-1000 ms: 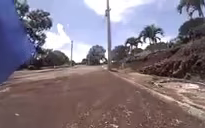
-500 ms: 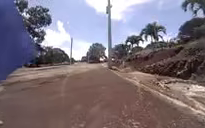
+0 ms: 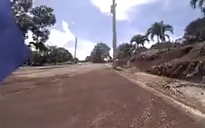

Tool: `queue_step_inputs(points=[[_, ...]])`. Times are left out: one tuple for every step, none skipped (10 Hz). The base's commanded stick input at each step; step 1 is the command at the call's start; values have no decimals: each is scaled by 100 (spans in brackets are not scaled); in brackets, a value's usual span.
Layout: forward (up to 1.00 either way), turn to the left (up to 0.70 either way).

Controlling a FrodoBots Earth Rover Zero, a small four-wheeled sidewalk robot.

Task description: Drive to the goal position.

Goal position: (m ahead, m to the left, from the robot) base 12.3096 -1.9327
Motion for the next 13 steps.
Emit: queue_step_inputs(points=[[50, 1], [50, 7], [50, 13], [50, 19], [50, 25], [50, 19], [50, 7], [50, 0], [50, 0], [50, 0], [50, 0], [50, 0], [50, 0]])
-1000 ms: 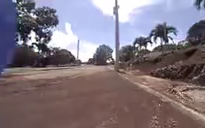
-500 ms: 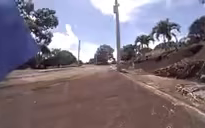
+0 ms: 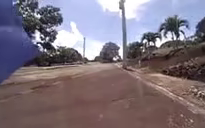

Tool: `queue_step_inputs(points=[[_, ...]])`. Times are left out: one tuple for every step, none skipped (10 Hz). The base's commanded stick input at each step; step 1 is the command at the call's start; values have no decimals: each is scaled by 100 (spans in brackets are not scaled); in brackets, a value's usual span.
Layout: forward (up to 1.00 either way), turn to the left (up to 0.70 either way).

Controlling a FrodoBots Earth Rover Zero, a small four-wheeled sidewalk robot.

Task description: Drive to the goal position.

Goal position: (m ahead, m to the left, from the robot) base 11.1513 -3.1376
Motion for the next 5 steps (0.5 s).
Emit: queue_step_inputs(points=[[50, 0], [50, 0], [50, 0], [50, 0], [50, 0]])
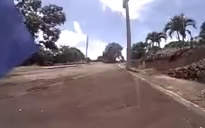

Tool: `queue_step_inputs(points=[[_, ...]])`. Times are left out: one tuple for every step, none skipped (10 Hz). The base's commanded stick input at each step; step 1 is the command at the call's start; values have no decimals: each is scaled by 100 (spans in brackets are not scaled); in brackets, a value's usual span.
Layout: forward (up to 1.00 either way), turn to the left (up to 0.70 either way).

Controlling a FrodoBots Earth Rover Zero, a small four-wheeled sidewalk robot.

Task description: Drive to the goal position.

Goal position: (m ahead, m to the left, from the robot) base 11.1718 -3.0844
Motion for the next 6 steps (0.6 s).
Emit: queue_step_inputs(points=[[50, 0], [50, 0], [50, 0], [50, 0], [50, 0], [50, 0]])
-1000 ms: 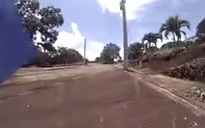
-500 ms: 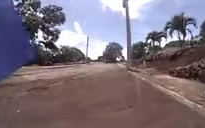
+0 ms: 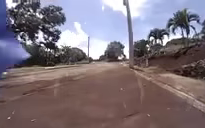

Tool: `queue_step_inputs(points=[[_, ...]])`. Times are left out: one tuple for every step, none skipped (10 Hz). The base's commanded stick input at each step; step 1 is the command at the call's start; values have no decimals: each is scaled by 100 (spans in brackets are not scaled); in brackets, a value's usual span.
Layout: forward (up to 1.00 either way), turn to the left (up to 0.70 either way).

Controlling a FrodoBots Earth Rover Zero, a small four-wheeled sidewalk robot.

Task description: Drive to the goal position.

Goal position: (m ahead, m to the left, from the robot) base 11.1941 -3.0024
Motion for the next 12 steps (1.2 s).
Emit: queue_step_inputs(points=[[50, 0], [50, 0], [50, 0], [50, 0], [50, 0], [50, 0], [50, 0], [50, 0], [50, 0], [50, 0], [50, 0], [50, 0]])
